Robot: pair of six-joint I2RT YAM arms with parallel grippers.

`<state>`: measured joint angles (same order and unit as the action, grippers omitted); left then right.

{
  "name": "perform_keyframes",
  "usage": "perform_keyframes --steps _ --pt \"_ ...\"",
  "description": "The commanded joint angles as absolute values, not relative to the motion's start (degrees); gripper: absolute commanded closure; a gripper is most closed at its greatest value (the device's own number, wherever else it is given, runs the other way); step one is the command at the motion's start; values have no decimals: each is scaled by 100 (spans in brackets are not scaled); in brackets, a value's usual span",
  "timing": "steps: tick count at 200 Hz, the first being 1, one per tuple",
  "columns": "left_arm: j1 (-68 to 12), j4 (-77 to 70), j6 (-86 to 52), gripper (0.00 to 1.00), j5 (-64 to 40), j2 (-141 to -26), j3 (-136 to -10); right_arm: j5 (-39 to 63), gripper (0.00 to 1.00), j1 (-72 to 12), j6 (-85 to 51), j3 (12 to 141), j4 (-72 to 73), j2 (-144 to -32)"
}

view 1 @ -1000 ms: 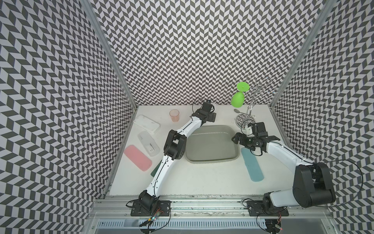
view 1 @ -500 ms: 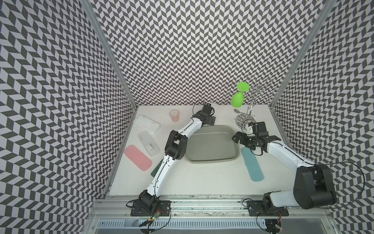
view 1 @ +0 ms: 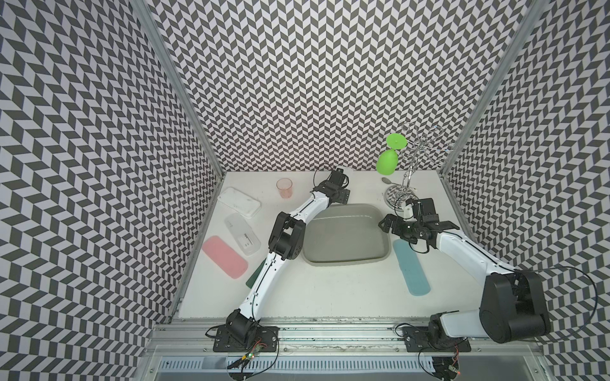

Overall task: Put the pencil case into the storage box
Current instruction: Pick up the pencil case from the center of the board, then place the pencil case at the storage box.

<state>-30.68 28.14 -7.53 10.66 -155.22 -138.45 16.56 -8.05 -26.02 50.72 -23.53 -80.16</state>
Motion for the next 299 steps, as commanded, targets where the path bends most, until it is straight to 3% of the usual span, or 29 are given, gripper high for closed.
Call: perform_keyframes --steps 1,87,192,247,299 --pt "-2829 3069 -783 40 1181 -15025 -13465 1660 1 -774 -2608 5028 -2136 -7885" --pt "-2484 2761 -331 47 1207 -13328 -11298 1793 0 -788 -2506 5051 -2048 -7997" --pt "-2622 3377 -613 49 952 -12099 -11056 1797 0 -784 -2305 5192 -2224 -8000" --pt "-3367 3331 -1766 49 1156 -10368 -9158 1964 0 -783 -2278 5048 -2066 -7914" --pt "-4683 3706 -3579 48 1764 -8468 -7137 2082 0 -782 -2138 4760 -2008 -7621"
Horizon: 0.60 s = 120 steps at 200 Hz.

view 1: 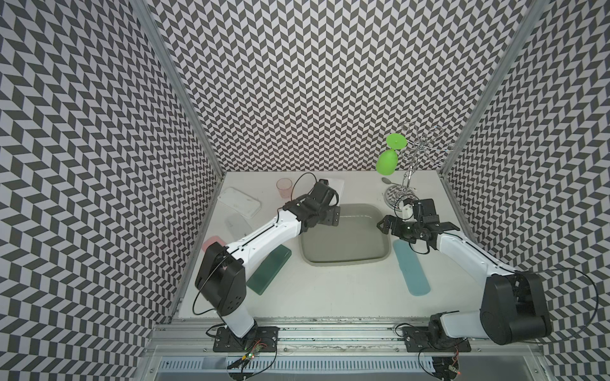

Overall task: Put the pencil case into the storage box
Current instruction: Place the pencil case at the storage box.

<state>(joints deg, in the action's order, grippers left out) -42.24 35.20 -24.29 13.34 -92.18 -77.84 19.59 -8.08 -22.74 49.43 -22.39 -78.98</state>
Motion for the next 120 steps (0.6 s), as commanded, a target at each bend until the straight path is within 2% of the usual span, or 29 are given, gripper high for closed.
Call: perform_keyframes --steps 1,30,58,120 --pt "-4710 3712 -3622 48 1774 -8440 -7093 2082 1 -787 -2141 4753 -2006 -7616" --pt "-5193 3731 -4474 48 1949 -7778 -6100 2135 0 -790 -2136 4505 -1904 -7507" --pt "-5272 3481 -4874 47 2101 -7575 -5466 2188 0 -791 -2124 4403 -1897 -7498" --pt "-5256 2940 -4976 45 2372 -8420 -5482 2056 0 -800 -1989 4460 -2109 -7449"
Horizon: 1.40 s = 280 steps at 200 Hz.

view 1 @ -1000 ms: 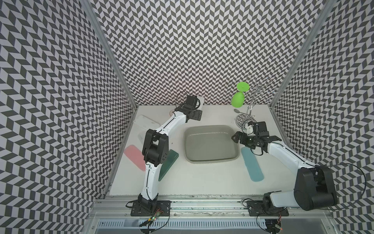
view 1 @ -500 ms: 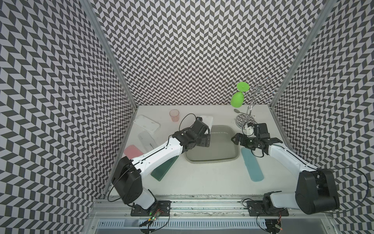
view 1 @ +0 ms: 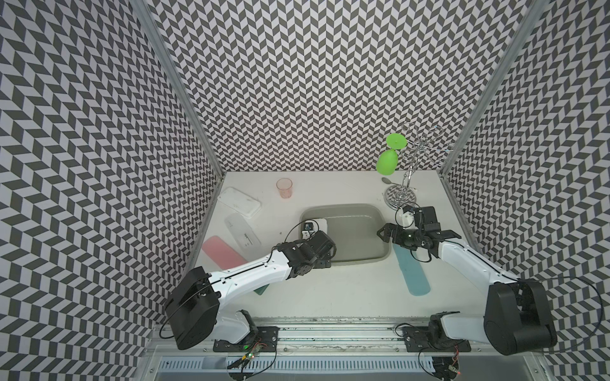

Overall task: Put the pencil case into the storage box
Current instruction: Place the pencil case at the storage box.

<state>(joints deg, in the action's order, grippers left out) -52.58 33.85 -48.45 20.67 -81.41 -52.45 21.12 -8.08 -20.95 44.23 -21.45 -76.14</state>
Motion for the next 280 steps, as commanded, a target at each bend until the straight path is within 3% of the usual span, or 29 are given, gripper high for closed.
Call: perform_keyframes --steps 1,150,209,222,236,280 --pt "-5256 2929 -4967 45 2372 -8433 -5488 2057 0 -804 -1987 4458 -2109 -7447" --pt "-5104 2966 -4044 43 2465 -9492 -6902 1960 0 -800 -2031 4200 -2206 -7162" --pt "-5098 2737 -4233 42 2518 -9725 -6514 1960 0 -805 -1966 4263 -2246 -7213" --pt "-5102 2690 -4269 34 2536 -9702 -6393 1960 0 -806 -1957 4246 -2241 -7215" --pt "-5098 2723 -4291 1 2571 -9750 -6376 1958 0 -806 -1918 4237 -2230 -7238" --pt "-5124 3050 -4245 0 2613 -9996 -6862 1942 0 -802 -1870 4288 -2221 -7303"
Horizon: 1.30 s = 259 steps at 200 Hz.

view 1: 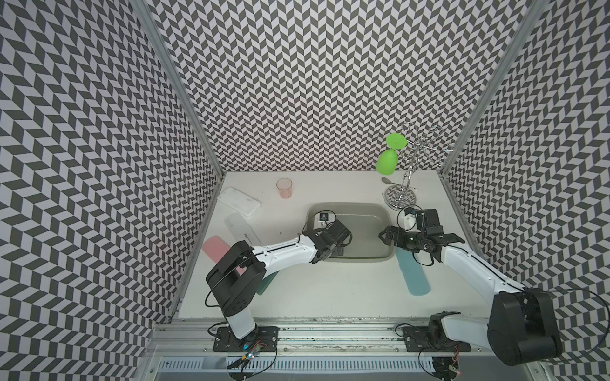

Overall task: Put the pencil case into the storage box
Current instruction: Place the pencil case at the storage box.

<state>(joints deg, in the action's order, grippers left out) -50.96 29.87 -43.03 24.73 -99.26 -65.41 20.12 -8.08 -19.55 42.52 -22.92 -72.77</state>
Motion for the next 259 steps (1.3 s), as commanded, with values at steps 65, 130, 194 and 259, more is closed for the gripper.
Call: perform_keyframes --steps 65,130,194,259 --pt "-5124 3429 -3991 0 2681 -9579 -7172 1967 0 -797 -1816 4770 -2581 -7348" --pt "-4370 3261 -3081 0 2863 -7980 -6772 425 1 -774 -2020 5040 -4175 -7211" --pt "-4141 2717 -2305 0 2161 -7451 -5884 61 1 -792 -2314 4780 -4936 -6833" --pt "-3936 2252 -2119 0 1735 -6922 -5123 163 0 -868 -2472 4716 -5246 -7714"
